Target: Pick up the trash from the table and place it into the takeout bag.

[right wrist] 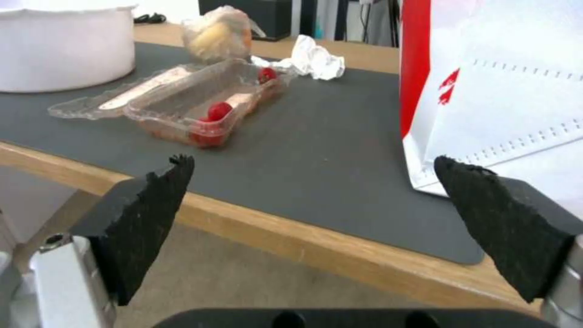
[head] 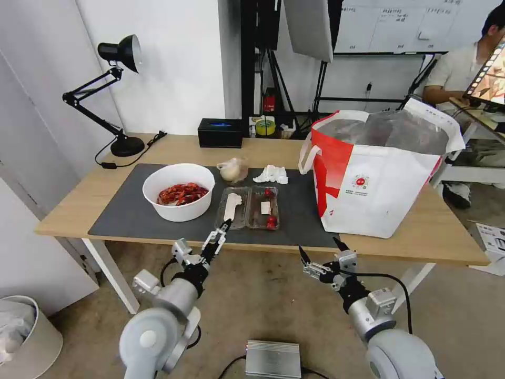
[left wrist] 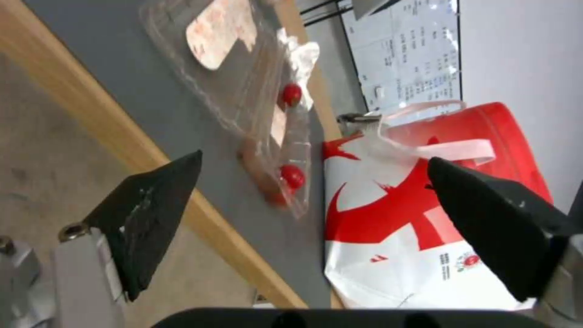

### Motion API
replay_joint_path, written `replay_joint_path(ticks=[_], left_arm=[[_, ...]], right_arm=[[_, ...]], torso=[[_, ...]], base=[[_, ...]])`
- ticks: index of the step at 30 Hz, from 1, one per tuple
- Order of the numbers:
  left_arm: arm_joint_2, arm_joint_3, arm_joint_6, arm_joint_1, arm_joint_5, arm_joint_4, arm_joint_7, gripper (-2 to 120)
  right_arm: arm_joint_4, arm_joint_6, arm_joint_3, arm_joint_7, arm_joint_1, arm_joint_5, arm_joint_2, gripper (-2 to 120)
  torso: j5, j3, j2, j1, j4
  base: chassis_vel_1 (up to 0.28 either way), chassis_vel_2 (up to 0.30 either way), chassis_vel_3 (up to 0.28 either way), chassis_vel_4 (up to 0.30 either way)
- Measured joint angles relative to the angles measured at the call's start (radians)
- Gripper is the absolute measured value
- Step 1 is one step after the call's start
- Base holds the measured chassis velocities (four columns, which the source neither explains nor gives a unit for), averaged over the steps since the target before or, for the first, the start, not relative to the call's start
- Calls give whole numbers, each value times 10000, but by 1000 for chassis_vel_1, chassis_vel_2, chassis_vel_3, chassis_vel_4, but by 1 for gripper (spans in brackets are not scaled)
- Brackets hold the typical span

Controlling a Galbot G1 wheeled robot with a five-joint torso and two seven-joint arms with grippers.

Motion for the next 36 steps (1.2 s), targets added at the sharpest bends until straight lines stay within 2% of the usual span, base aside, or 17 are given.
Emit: replay_joint_path(ticks=[10, 36], left_arm=[[-179, 469, -24, -608, 46, 596, -401, 100], [-224, 730, -65, -1927, -81, 1668, -1003, 100]], right_arm=[[3, 0, 144, -5, -20, -1, 4, 100], [-12, 31, 313, 18, -51, 24, 38, 100]], torso=[[0, 0, 0, 0, 0], [-1, 0, 0, 0, 0]], base=[[0, 0, 0, 0], [0, 0, 0, 0]])
